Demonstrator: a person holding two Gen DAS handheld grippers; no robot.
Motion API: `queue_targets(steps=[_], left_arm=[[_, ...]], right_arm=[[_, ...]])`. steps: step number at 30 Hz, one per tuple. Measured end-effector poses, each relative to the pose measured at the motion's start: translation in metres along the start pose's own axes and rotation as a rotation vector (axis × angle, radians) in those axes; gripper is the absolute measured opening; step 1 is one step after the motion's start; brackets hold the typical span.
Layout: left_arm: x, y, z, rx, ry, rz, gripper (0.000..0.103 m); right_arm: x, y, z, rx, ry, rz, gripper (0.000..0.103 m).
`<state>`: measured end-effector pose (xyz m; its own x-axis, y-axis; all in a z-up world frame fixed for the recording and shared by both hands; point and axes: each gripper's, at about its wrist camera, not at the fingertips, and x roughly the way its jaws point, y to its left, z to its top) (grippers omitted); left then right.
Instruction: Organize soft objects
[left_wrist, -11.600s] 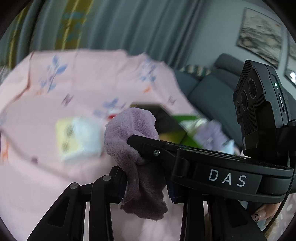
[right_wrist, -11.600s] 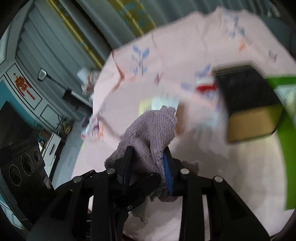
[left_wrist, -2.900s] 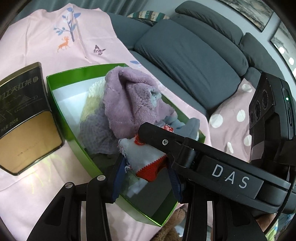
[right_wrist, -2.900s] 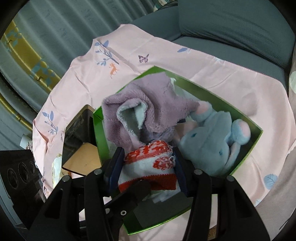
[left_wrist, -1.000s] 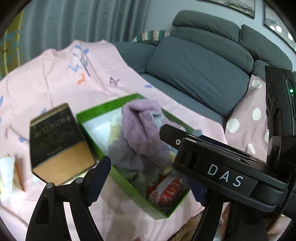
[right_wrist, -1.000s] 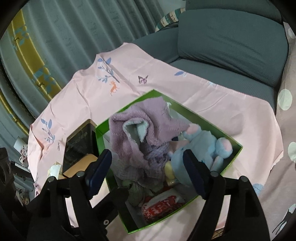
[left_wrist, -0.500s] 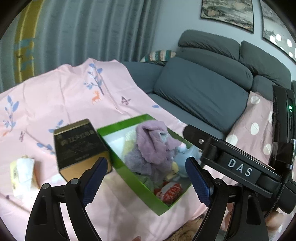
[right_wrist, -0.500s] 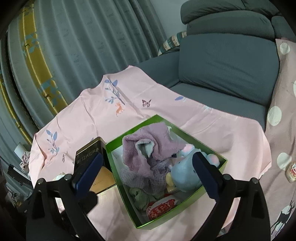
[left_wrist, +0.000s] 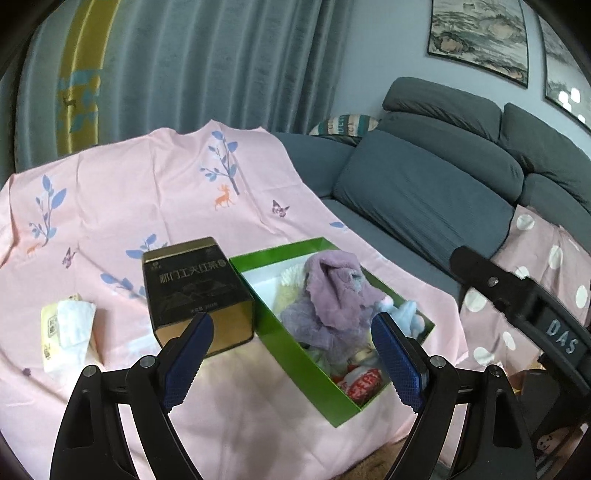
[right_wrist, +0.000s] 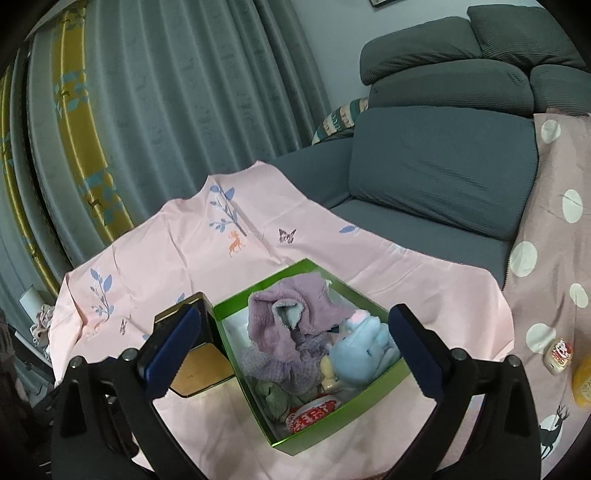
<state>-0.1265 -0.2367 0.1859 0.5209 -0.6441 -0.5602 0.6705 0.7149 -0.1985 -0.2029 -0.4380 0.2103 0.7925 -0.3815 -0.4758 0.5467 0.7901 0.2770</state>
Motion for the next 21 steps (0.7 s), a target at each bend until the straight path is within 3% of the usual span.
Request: queue_targets(steps=[12,21], left_arm=[[0.005,-0.005,-0.005,0.022,0.047,0.020,0.088],[0.009,-0.002,-0.010,0.002,0.080,-0.012,0.088]], right_arm=[[-0.007,0.000,-0.002,-0.003,-0.004,-0.076,0.102],[-0.009,-0.005,-0.003,0.012,0.005,-0.112,0.102]])
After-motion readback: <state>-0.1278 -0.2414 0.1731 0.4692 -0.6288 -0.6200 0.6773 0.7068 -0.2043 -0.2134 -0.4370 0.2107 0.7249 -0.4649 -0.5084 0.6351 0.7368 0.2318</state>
